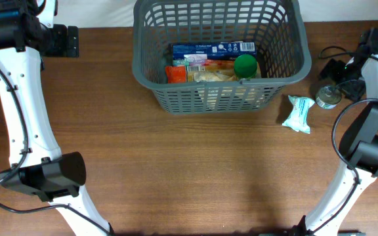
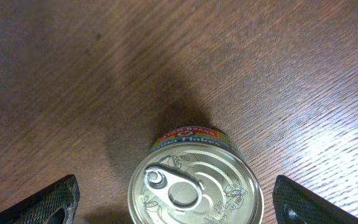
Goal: Pack container
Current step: 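Lower the right gripper onto the tuna can and close on it, then lift the tuna can with the right gripper and drop it into the basket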
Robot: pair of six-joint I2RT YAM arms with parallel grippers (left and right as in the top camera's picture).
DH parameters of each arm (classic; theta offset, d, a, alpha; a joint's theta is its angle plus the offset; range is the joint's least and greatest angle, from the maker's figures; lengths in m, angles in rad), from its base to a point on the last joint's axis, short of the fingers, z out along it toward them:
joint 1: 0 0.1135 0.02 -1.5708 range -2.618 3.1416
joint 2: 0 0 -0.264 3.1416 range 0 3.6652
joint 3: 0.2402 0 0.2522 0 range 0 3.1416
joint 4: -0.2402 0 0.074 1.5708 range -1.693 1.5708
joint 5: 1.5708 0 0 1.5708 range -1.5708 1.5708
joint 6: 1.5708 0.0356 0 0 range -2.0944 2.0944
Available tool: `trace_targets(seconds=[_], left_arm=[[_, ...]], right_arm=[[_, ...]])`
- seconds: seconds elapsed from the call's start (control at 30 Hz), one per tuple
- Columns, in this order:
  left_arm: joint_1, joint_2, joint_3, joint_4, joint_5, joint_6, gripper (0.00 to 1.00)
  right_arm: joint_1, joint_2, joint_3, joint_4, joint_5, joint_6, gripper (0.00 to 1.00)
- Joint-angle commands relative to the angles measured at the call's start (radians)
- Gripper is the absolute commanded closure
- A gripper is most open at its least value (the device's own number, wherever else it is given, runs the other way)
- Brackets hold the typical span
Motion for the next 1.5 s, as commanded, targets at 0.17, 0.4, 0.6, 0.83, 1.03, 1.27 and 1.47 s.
trace_targets(seconds=[0.17,0.4,0.6,0.83,1.03,1.27,1.47], left_arm=[[0.002,-0.007,-0.003,-0.001,-0.008,-0.016,0.01],[0.002,-0.007,-0.003,-0.001,-0.008,-0.016,0.01],[0.002,-0.007,-0.003,-0.001,-0.008,-0.016,0.01],[0.002,-0.007,-0.003,-0.001,-0.008,-0.016,0.01],[0.002,-0.007,-0.003,-0.001,-0.008,-0.016,0.01],[0.002,-0.007,-0.003,-0.001,-0.008,-0.016,0.01],[0.002,-0.007,-0.003,-0.001,-0.008,-0.016,0.01]], right_arm=[[0.006,0.065,0.005,-0.023,0.028,0.013,0.07],[0.005,0.074,-0.02,-0.005,0.041,0.013,0.07],[0.005,0.076,-0.061,0.03,0.051,0.013,0.11],[0.005,0.076,-0.07,0.037,0.051,0.013,0.16],[0.005,0.076,-0.07,0.033,0.05,0.013,0.32],[0.004,0.07,-0.061,0.009,0.018,0.013,0.35],[0.003,0.015,0.046,-0.059,0.005,0.012,0.36]])
